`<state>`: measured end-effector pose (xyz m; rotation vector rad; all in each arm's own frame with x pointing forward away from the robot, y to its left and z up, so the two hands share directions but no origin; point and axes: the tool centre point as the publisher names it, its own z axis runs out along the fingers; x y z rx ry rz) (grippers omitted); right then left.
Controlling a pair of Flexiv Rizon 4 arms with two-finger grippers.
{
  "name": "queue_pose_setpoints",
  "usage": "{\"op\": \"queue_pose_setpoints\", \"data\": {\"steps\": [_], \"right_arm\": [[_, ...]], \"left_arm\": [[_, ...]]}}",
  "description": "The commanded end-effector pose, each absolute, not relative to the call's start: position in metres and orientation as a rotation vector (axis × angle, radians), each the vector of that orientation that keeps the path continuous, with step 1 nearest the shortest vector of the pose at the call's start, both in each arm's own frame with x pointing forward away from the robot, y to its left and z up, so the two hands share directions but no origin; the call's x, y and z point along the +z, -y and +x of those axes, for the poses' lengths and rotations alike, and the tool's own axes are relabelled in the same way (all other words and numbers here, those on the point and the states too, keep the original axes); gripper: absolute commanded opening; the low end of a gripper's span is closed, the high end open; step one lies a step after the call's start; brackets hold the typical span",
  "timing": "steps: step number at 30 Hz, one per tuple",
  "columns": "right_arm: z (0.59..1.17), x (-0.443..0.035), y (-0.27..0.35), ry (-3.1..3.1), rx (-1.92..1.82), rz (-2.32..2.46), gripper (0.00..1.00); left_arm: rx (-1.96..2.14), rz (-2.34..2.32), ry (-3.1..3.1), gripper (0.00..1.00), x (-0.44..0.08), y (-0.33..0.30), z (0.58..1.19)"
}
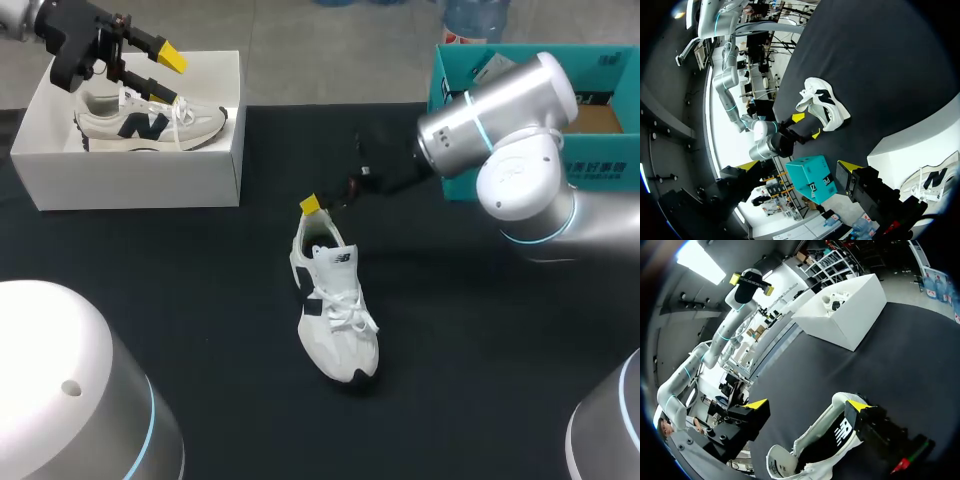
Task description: Take the shoe out of the shoebox, open the shoe tongue, remove and reinsert the insole, then place the shoe into the shoebox
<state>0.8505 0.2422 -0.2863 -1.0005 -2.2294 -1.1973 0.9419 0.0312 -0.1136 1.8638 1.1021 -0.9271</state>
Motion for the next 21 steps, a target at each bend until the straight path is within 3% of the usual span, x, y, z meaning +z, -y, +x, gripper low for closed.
{"op": "queue_pose_setpoints", "data": {"steps": [1,21], "right_arm": [[0.845,-0.281,-0.240,2.141,-1.210,-1.117,1.00],[0.835,-0.271,-0.228,2.154,-0.933,-1.442,1.00]], "left_arm": [[-0.924,1.868,-1.103,1.00,-0.113,-0.031,0.942],[-0.924,1.868,-1.103,1.00,-0.113,-0.031,0.942]]}}
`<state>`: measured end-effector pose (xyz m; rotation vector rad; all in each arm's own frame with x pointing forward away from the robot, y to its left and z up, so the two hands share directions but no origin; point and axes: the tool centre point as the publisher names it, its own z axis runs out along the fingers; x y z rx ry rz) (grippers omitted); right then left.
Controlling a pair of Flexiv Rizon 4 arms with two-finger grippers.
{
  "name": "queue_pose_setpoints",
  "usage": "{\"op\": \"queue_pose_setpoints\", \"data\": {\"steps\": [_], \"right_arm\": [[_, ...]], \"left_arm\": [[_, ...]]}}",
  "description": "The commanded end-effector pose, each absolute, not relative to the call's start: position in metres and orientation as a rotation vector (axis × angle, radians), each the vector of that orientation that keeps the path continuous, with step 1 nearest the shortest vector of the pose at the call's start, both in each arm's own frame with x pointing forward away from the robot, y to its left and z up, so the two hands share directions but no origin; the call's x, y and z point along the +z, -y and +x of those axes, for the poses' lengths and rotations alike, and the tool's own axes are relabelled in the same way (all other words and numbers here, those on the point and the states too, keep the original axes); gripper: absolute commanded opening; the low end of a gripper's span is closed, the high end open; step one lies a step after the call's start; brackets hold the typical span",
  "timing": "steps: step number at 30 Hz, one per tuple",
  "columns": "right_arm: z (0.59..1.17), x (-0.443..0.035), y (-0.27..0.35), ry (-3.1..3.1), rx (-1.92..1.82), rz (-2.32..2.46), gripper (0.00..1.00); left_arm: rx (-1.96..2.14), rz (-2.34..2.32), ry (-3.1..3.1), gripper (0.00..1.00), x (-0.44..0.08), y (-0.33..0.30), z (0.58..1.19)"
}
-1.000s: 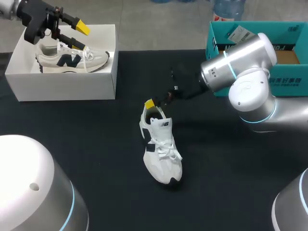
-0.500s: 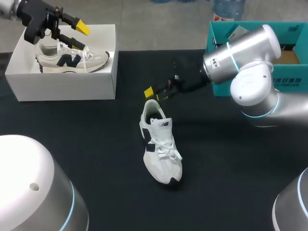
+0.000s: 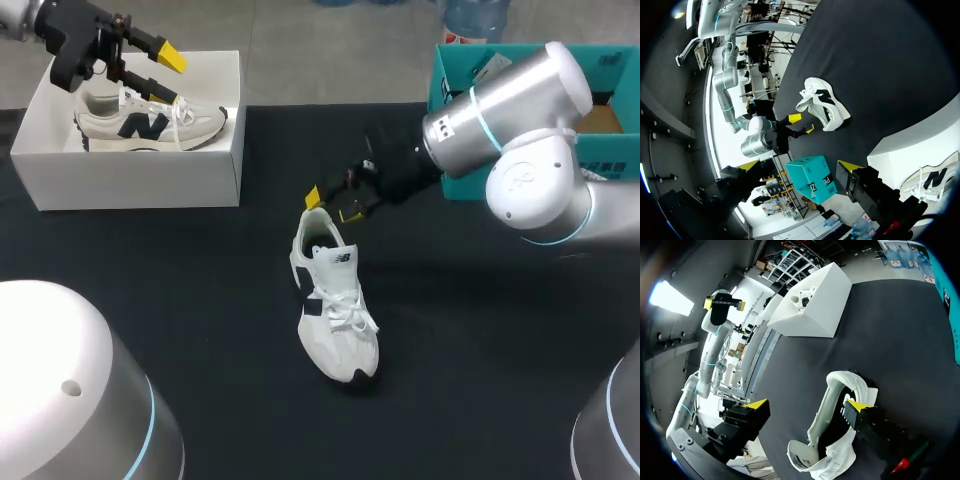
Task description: Take the shoe out of the shoebox, open the shoe tongue, remove and reinsert the insole, then place the shoe into the shoebox
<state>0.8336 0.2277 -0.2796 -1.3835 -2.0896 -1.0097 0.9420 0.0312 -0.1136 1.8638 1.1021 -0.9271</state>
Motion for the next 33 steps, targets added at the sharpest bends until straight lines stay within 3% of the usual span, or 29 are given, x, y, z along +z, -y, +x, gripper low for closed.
{"op": "queue_pose_setpoints", "data": {"steps": [1,23,27,33], "right_arm": [[0.8349,-0.2708,-0.2272,2.157,-0.944,-1.446,1.00],[0.8351,-0.2700,-0.2268,2.163,-0.946,-1.446,1.00],[0.8326,-0.2706,-0.2272,2.131,-0.654,-1.702,1.00],[0.8303,-0.2710,-0.2255,2.165,-0.526,-1.863,1.00]], "left_arm": [[-0.924,1.868,-1.103,1.00,-0.1131,-0.0314,0.9416],[-0.924,1.868,-1.103,1.00,-0.1131,-0.0314,0.9416],[-0.924,1.868,-1.103,1.00,-0.1131,-0.0314,0.9416],[-0.924,1.868,-1.103,1.00,-0.1131,-0.0314,0.9416]]}}
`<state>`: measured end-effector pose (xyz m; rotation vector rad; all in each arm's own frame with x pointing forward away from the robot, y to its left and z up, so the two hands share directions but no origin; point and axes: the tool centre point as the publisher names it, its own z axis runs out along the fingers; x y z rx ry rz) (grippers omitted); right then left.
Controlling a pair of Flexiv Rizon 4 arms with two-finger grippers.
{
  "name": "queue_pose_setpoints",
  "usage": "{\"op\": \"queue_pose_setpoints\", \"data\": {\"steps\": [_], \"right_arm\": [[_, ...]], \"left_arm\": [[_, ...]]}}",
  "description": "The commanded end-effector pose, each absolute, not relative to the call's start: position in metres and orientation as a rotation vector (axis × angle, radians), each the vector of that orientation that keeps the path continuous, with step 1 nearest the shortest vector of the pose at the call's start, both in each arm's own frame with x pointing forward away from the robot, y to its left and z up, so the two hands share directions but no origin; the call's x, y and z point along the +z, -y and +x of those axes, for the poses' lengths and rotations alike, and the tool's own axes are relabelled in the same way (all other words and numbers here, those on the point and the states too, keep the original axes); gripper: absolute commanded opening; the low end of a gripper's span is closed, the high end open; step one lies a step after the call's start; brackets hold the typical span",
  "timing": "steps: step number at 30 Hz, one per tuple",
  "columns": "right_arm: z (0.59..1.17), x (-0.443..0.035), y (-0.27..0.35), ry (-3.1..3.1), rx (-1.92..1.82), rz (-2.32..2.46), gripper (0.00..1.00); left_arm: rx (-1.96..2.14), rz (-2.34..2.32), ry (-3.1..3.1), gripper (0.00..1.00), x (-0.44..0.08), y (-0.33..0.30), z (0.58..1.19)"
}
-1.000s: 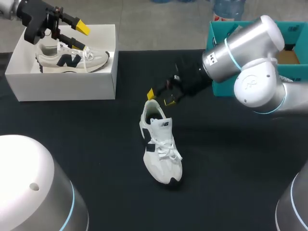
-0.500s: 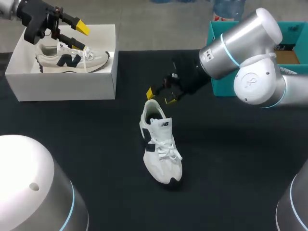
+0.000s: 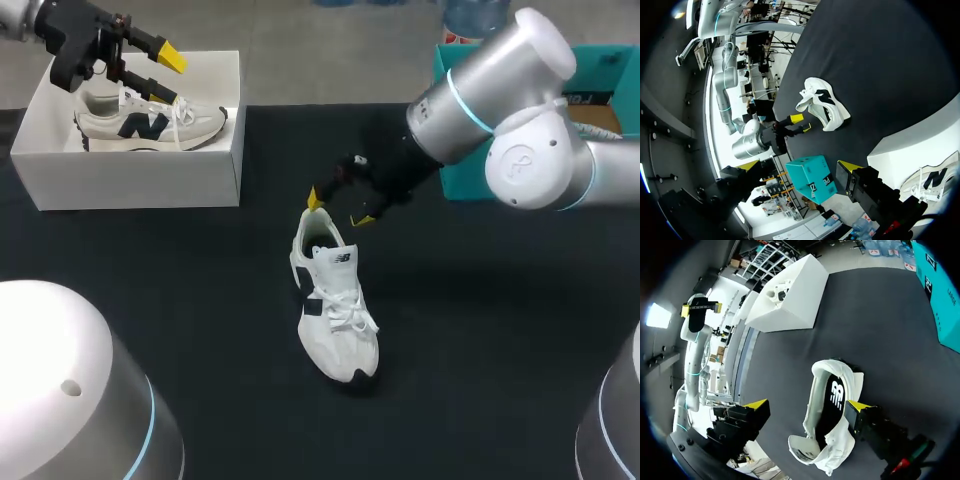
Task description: Take the shoe out of the shoebox, open the shoe tongue, remove and reinsert the insole, then place the shoe into the shoebox
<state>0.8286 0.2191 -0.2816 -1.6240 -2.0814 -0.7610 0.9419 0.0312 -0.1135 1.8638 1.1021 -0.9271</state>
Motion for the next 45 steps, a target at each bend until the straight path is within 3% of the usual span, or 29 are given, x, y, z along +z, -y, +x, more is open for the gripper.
{"op": "queue_pose_setpoints", "data": {"steps": [1,3,4,6,7,33,45], "right_arm": [[0.830,-0.270,-0.226,2.172,-0.506,-1.868,1.00],[0.831,-0.271,-0.227,2.187,-0.488,-1.897,1.00],[0.831,-0.272,-0.228,2.185,-0.466,-1.904,0.83],[0.831,-0.274,-0.228,2.183,-0.474,-1.917,0.11],[0.831,-0.275,-0.228,2.188,-0.468,-1.912,0.00],[0.829,-0.276,-0.228,2.184,-0.458,-1.922,0.00],[0.823,-0.307,-0.230,2.292,-0.432,-1.952,0.00]], "left_arm": [[-0.924,1.868,-1.103,1.00,-0.113,-0.031,0.942],[-0.924,1.868,-1.103,1.00,-0.113,-0.031,0.942],[-0.924,1.868,-1.103,1.00,-0.113,-0.031,0.942],[-0.924,1.868,-1.103,1.00,-0.113,-0.031,0.942],[-0.924,1.868,-1.103,1.00,-0.113,-0.031,0.942],[-0.924,1.868,-1.103,1.00,-0.113,-0.031,0.942],[-0.924,1.868,-1.103,1.00,-0.113,-0.031,0.942]]}}
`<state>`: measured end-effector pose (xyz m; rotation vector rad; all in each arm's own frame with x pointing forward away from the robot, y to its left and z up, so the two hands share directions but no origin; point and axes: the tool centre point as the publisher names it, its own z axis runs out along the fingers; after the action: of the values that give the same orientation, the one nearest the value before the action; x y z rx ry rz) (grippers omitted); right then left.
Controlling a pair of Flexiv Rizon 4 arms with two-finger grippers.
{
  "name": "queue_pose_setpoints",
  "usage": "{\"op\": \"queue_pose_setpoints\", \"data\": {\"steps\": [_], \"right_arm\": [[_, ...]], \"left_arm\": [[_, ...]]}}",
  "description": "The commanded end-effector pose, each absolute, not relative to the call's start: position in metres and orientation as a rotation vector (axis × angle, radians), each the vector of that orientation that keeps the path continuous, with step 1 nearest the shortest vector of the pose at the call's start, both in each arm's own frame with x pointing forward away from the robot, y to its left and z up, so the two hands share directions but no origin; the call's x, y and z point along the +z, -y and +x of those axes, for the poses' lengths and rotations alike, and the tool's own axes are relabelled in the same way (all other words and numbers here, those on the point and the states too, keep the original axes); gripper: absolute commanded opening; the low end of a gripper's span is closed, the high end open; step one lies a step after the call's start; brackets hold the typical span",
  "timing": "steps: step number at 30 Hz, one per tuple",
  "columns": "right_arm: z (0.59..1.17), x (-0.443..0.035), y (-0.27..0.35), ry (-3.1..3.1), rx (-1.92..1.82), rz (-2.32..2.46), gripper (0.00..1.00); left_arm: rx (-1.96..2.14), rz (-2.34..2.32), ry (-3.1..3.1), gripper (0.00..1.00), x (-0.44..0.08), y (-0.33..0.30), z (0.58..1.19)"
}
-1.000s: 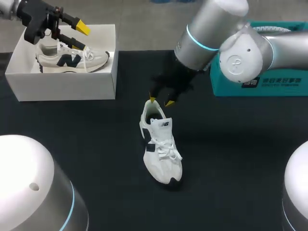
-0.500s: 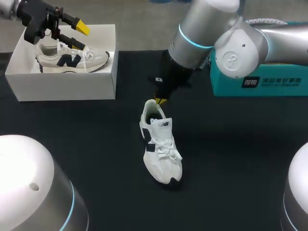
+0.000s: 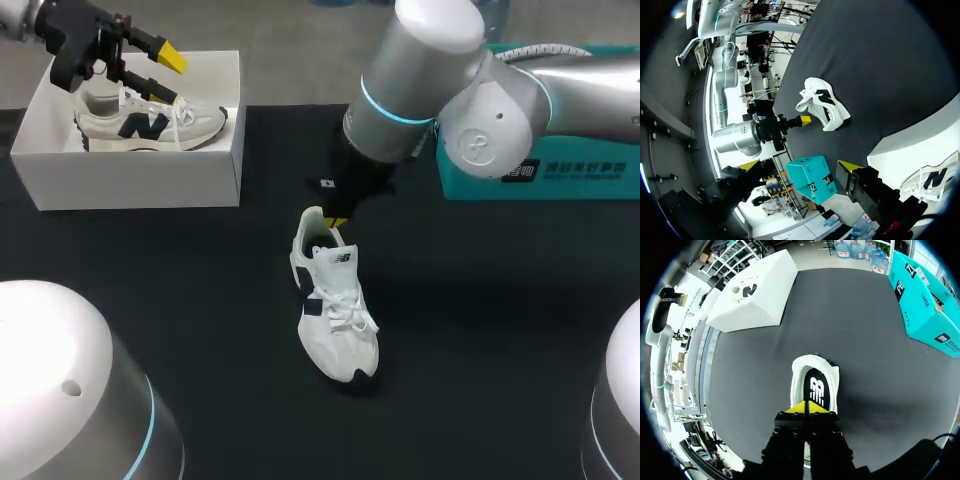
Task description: Take the shoe out of the shoebox, open the shoe tongue, remove and reinsert the insole, then place the shoe into the shoebox
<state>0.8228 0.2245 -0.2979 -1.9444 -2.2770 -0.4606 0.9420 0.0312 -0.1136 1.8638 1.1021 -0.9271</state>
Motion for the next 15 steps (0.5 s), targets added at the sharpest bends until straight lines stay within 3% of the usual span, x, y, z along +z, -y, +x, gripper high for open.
{"op": "queue_pose_setpoints", "data": {"steps": [1,15], "right_arm": [[0.823,-0.310,-0.230,2.298,-0.402,-1.957,0.00],[0.834,-0.356,-0.250,2.352,-0.242,-1.883,0.00]], "left_arm": [[-0.924,1.868,-1.103,1.00,-0.113,-0.031,0.942],[-0.924,1.868,-1.103,1.00,-0.113,-0.031,0.942]]}}
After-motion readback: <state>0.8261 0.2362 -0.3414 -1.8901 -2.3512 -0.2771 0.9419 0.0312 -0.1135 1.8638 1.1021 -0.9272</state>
